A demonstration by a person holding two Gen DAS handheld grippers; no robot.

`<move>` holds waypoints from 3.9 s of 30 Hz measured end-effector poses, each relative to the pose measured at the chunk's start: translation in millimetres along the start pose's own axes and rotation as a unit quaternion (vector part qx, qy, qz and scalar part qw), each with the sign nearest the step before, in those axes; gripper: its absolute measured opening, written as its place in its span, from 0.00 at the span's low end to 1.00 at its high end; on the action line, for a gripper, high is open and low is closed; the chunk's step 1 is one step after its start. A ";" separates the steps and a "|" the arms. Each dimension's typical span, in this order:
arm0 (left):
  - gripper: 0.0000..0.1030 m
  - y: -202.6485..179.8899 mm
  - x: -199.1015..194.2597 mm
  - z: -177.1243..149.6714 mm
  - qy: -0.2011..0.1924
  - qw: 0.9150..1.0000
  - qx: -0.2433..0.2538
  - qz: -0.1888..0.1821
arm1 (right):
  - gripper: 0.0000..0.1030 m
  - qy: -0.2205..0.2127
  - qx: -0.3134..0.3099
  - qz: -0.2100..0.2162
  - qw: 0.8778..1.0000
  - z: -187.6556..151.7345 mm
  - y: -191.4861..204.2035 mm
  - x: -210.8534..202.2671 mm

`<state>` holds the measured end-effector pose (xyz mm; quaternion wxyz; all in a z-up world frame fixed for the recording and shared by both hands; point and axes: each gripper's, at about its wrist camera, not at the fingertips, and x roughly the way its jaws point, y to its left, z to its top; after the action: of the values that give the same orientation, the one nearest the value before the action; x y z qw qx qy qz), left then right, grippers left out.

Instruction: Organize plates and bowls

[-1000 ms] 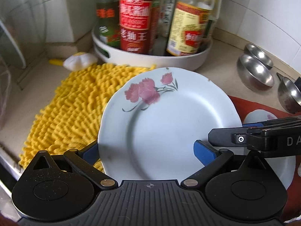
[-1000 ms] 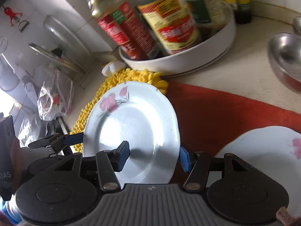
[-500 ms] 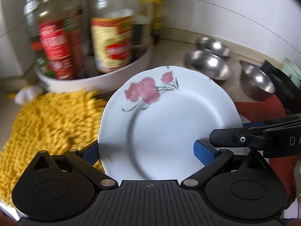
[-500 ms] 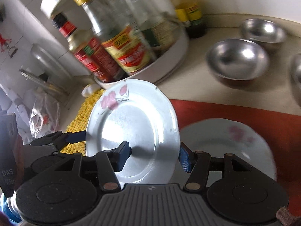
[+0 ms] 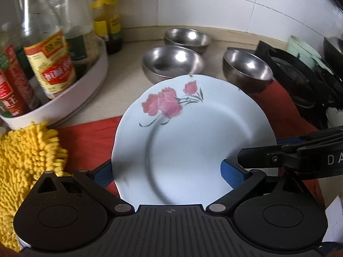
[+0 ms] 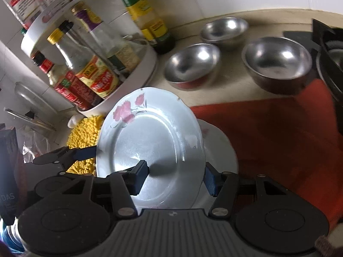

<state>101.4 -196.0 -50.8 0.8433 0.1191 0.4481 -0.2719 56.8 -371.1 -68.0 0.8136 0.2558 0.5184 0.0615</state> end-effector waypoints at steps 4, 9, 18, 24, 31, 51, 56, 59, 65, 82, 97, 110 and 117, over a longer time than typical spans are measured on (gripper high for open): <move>0.99 -7.3 4.1 -2.8 0.006 1.000 0.003 -0.004 | 0.52 0.004 0.005 -0.007 1.000 -6.7 -9.3 -4.3; 0.99 -13.6 8.5 -7.2 0.016 1.000 0.003 -0.003 | 0.52 0.011 0.001 -0.017 1.000 -12.0 -13.6 -4.1; 0.99 -11.3 19.1 -7.7 0.030 0.999 -0.009 -0.009 | 0.52 0.022 -0.014 -0.028 0.999 -11.2 -16.1 2.9; 0.98 -10.6 21.2 -4.1 0.024 1.000 0.003 -0.004 | 0.52 0.022 -0.039 -0.050 0.998 -6.4 -14.6 8.6; 0.98 -2.5 24.0 6.9 0.018 1.000 0.007 0.013 | 0.53 -0.024 -0.086 -0.066 0.994 1.2 -7.2 11.1; 0.99 39.5 58.0 106.3 -0.022 0.998 -0.035 0.049 | 0.53 -0.077 -0.043 -0.030 0.996 97.3 -24.9 40.5; 0.99 49.0 83.1 118.2 -0.006 0.998 -0.051 0.046 | 0.53 -0.073 -0.012 -0.019 0.997 117.7 -35.6 60.6; 0.99 49.5 96.6 124.1 0.002 0.998 -0.046 0.039 | 0.53 -0.062 0.008 -0.007 0.998 127.0 -42.9 73.5; 0.93 43.8 117.0 132.5 0.006 0.999 -0.031 0.017 | 0.53 -0.055 0.009 -0.006 0.998 136.9 -43.3 93.1; 0.76 30.7 114.6 117.1 0.027 0.999 0.008 -0.032 | 0.36 -0.026 0.010 0.026 0.999 118.9 -43.9 68.5; 0.83 3.3 73.4 135.8 -0.017 0.999 0.016 -0.047 | 0.46 -0.095 0.045 -0.031 0.994 94.4 -92.3 -9.9; 0.88 -77.9 131.9 172.7 0.014 0.993 0.087 -0.073 | 0.47 -0.108 0.115 -0.046 0.986 98.2 -149.5 -12.1; 0.82 -76.5 150.1 172.2 0.043 0.992 0.084 -0.088 | 0.42 -0.101 0.095 -0.028 0.990 99.6 -143.2 -10.5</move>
<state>244.7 -388.4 -72.5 0.7828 0.1613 0.4686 -0.3763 115.5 -533.5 -95.3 0.8352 0.3218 0.4445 -0.0368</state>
